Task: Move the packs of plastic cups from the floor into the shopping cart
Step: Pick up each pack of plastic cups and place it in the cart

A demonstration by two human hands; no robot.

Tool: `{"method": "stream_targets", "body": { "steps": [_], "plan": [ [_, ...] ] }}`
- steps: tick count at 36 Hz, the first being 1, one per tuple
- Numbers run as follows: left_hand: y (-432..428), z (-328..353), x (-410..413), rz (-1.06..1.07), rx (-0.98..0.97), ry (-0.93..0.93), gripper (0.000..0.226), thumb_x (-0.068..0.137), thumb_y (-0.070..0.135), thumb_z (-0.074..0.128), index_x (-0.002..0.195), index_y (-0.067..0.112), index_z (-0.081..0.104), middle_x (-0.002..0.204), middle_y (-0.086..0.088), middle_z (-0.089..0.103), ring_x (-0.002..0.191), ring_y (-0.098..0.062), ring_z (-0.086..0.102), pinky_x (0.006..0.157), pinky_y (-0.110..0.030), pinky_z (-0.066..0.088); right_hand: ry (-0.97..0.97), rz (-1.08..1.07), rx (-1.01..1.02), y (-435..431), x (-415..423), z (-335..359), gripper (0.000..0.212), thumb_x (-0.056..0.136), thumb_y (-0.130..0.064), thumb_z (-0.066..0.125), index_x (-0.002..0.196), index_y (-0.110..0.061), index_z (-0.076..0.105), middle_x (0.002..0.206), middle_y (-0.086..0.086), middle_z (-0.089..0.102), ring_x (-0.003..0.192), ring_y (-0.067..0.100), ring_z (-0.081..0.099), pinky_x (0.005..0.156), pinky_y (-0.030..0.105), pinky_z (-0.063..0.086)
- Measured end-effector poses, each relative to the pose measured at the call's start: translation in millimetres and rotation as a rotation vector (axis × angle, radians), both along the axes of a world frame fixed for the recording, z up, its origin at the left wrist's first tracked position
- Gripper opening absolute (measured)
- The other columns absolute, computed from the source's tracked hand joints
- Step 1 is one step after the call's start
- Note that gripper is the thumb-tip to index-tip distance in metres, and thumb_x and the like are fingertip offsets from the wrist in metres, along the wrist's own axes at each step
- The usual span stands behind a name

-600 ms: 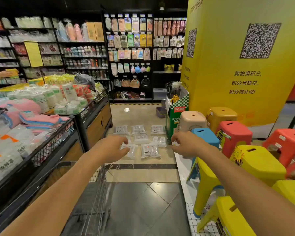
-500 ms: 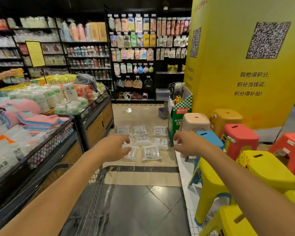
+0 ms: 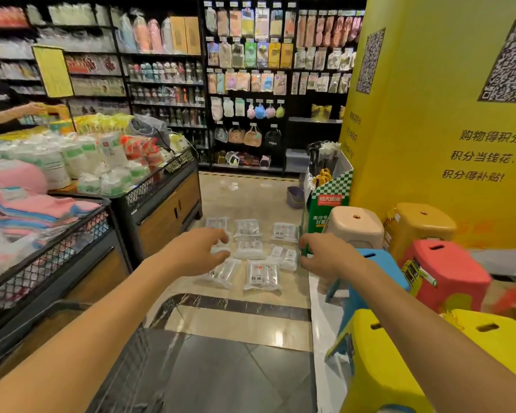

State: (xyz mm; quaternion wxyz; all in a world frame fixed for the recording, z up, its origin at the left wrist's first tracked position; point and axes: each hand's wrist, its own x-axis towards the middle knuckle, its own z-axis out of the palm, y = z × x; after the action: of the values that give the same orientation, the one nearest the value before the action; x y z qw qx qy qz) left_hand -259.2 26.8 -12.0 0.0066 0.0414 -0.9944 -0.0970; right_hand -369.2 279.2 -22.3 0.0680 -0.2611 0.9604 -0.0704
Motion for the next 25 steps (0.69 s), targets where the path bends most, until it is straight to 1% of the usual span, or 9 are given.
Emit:
{"method": "stream_targets", "body": {
  "steps": [3, 6, 9, 13, 17, 21, 25],
  "plan": [
    [-6.5, -4.3, -36.5, 0.001, 0.009, -0.006, 0.043, 0.096, 0.045, 0.050, 0.135, 0.027, 0.050, 0.133, 0.003, 0.056, 0.108, -0.013, 0.056, 0.090, -0.030, 0.046, -0.008, -0.002, 0.012, -8.2, -34.5, -4.0, 0.042, 0.096, -0.041, 0.059, 0.136, -0.028, 0.055, 0.132, 0.000, 0.063, 0.113, 0.021, 0.062, 0.094, 0.042, 0.058],
    [-18.5, -10.2, -75.5, -0.006, 0.023, -0.029, 0.043, 0.096, 0.046, 0.050, 0.135, 0.027, 0.050, 0.133, 0.002, 0.056, 0.108, -0.015, 0.058, 0.093, -0.034, 0.049, -0.015, 0.002, 0.021, -21.0, -70.3, -7.2, 0.041, 0.096, -0.040, 0.060, 0.135, -0.027, 0.056, 0.132, 0.000, 0.064, 0.112, 0.020, 0.062, 0.093, 0.040, 0.058],
    [-36.3, -17.8, -119.8, -0.021, 0.025, -0.032, 0.045, 0.095, 0.047, 0.049, 0.136, 0.027, 0.049, 0.134, 0.002, 0.053, 0.102, -0.016, 0.061, 0.093, -0.038, 0.050, -0.010, -0.001, 0.026, -37.1, -109.5, -10.8, 0.040, 0.096, -0.041, 0.060, 0.134, -0.028, 0.057, 0.131, 0.000, 0.064, 0.111, 0.021, 0.063, 0.089, 0.038, 0.058],
    [-69.5, -30.0, -183.6, -0.048, 0.036, -0.002, 0.046, 0.095, 0.048, 0.049, 0.136, 0.029, 0.047, 0.138, 0.004, 0.052, 0.112, -0.015, 0.057, 0.096, -0.040, 0.049, -0.002, -0.032, 0.031, -64.7, -167.5, -12.7, 0.038, 0.095, -0.039, 0.058, 0.131, -0.026, 0.058, 0.128, 0.001, 0.065, 0.108, 0.022, 0.063, 0.087, 0.039, 0.058],
    [-108.6, -35.7, -247.0, -0.076, 0.086, 0.013, 0.047, 0.095, 0.046, 0.051, 0.138, 0.027, 0.046, 0.141, 0.007, 0.049, 0.126, -0.013, 0.049, 0.104, -0.034, 0.042, -0.040, -0.093, 0.014, -94.6, -223.5, -9.6, 0.040, 0.095, -0.037, 0.058, 0.134, -0.027, 0.057, 0.123, 0.001, 0.067, 0.102, 0.022, 0.067, 0.085, 0.040, 0.060],
    [-145.3, -41.2, -307.4, -0.085, 0.096, 0.003, 0.047, 0.094, 0.048, 0.052, 0.137, 0.029, 0.047, 0.138, 0.007, 0.052, 0.122, -0.012, 0.051, 0.099, -0.034, 0.046, -0.042, -0.125, 0.018, -122.7, -276.7, -7.1, 0.043, 0.095, -0.034, 0.057, 0.138, -0.026, 0.056, 0.128, 0.003, 0.067, 0.108, 0.023, 0.066, 0.088, 0.041, 0.059],
    [-171.8, -45.2, -361.8, -0.109, 0.111, -0.005, 0.044, 0.094, 0.046, 0.053, 0.134, 0.028, 0.049, 0.135, 0.008, 0.053, 0.121, -0.010, 0.051, 0.097, -0.029, 0.046, -0.045, -0.148, -0.004, -143.3, -323.8, -10.5, 0.045, 0.096, -0.036, 0.058, 0.139, -0.025, 0.055, 0.129, 0.004, 0.067, 0.109, 0.025, 0.065, 0.089, 0.042, 0.059]
  ]
}}
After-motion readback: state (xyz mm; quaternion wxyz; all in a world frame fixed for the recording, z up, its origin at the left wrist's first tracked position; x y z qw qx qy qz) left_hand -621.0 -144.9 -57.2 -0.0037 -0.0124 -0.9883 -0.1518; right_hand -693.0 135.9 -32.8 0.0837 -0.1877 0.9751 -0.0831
